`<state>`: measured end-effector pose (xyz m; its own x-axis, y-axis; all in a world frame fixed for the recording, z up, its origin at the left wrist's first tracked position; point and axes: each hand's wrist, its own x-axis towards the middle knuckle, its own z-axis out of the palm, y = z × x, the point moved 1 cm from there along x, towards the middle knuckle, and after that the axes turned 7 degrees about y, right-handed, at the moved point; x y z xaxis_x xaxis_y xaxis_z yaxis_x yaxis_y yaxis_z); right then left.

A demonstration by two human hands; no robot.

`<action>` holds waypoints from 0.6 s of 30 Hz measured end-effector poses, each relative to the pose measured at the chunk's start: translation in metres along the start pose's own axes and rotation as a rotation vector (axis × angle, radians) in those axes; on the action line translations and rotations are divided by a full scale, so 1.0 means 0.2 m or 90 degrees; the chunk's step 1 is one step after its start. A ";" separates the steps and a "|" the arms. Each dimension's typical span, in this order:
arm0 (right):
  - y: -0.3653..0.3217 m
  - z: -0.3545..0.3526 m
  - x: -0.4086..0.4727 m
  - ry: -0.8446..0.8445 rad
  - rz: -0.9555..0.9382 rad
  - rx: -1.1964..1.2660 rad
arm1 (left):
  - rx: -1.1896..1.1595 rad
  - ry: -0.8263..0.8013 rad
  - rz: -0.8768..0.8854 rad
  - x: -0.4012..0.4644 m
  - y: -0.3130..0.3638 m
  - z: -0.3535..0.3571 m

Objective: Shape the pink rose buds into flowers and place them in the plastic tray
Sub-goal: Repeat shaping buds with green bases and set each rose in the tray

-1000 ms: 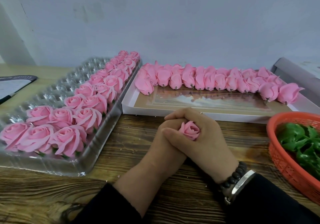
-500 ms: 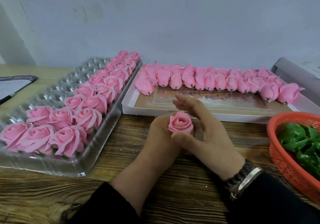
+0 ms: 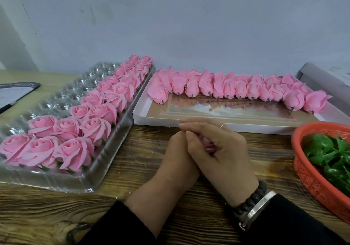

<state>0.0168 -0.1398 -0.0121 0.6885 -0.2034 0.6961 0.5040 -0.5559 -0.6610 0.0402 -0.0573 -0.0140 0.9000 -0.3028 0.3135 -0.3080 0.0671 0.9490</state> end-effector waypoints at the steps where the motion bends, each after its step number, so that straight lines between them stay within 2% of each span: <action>1: 0.00 0.00 0.00 -0.020 0.029 0.009 | -0.023 -0.011 -0.004 0.00 0.01 0.00; 4: 0.01 -0.01 0.01 -0.087 0.093 0.031 | -0.069 -0.021 -0.036 -0.01 0.03 0.01; 7: 0.02 -0.03 0.03 -0.156 0.140 0.051 | -0.007 0.005 -0.014 -0.01 0.04 0.01; 11: 0.04 -0.06 0.06 -0.266 0.136 0.044 | 0.065 0.021 0.043 -0.01 0.05 -0.01; 18: 0.09 -0.09 0.06 -0.319 0.183 0.056 | 0.047 0.015 0.054 0.01 0.04 -0.02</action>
<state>0.0251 -0.1660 -0.0104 0.9560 0.0817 0.2818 0.2868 -0.4619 -0.8392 0.0406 -0.0531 -0.0051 0.8762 -0.2771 0.3944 -0.4047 0.0216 0.9142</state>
